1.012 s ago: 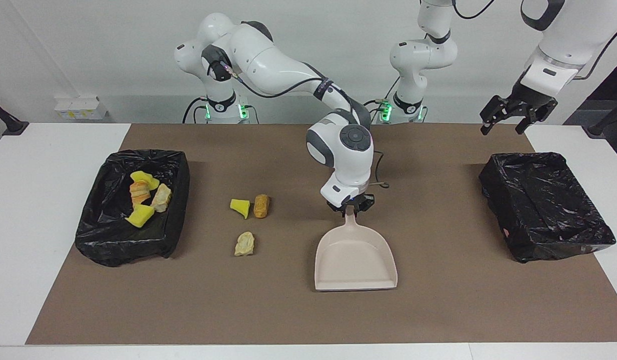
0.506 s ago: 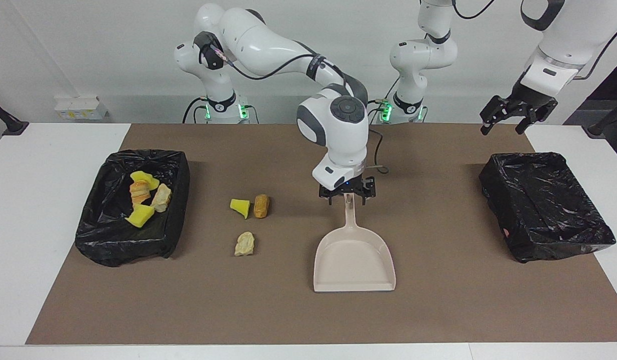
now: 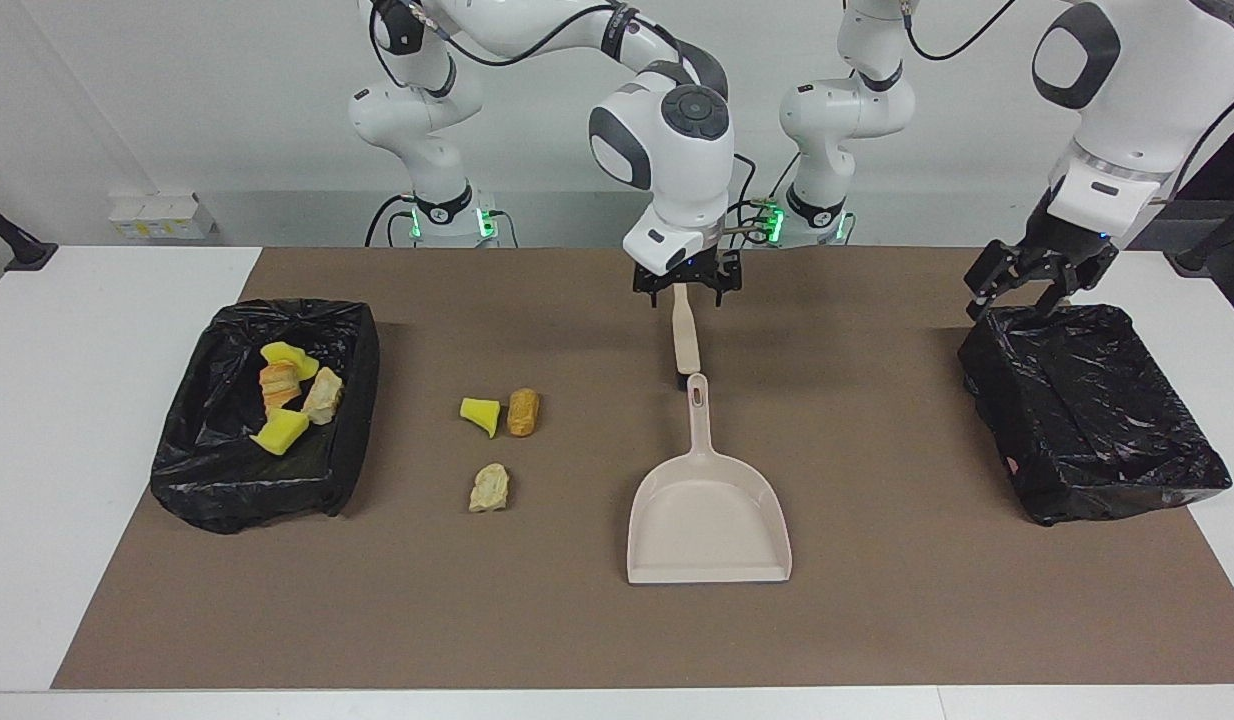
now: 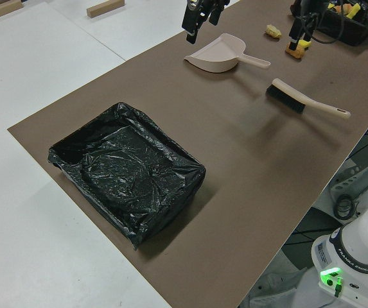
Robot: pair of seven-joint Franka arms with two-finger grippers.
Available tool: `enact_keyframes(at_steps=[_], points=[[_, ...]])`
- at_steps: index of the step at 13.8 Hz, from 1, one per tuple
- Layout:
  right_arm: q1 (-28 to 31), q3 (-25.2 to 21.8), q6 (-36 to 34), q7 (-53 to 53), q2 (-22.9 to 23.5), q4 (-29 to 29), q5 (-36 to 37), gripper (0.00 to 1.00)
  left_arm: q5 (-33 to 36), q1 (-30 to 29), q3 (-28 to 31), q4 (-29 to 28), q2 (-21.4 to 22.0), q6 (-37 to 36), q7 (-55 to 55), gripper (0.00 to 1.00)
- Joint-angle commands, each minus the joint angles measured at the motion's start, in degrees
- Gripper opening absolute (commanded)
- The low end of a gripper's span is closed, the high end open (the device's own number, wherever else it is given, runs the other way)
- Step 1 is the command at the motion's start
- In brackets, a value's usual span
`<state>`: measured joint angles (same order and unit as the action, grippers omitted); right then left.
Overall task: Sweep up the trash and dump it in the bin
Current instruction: 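Set down the dustpan and withdraw the right gripper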
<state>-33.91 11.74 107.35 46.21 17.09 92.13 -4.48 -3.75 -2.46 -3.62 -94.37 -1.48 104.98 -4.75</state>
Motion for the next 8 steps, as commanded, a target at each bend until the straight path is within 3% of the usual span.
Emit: enact_keyframes(at_steps=[1,4,8], points=[[-2.7,-0.1,9.0,1.5,-11.2,19.9,-3.9,1.0,-0.4,3.2,-0.2,4.7,-5.4,2.4,-4.1,1.0],[-8.3,-0.1,12.8,3.1,-10.8,24.7,-4.3,1.0,-0.5,10.0,-0.2,4.5,-8.7,6.4,-10.2,1.0],[-10.9,-0.1,19.5,3.8,-10.4,29.8,-4.3,0.97,-0.1,18.9,-0.2,4.6,-16.0,13.3,-16.3,1.0]])
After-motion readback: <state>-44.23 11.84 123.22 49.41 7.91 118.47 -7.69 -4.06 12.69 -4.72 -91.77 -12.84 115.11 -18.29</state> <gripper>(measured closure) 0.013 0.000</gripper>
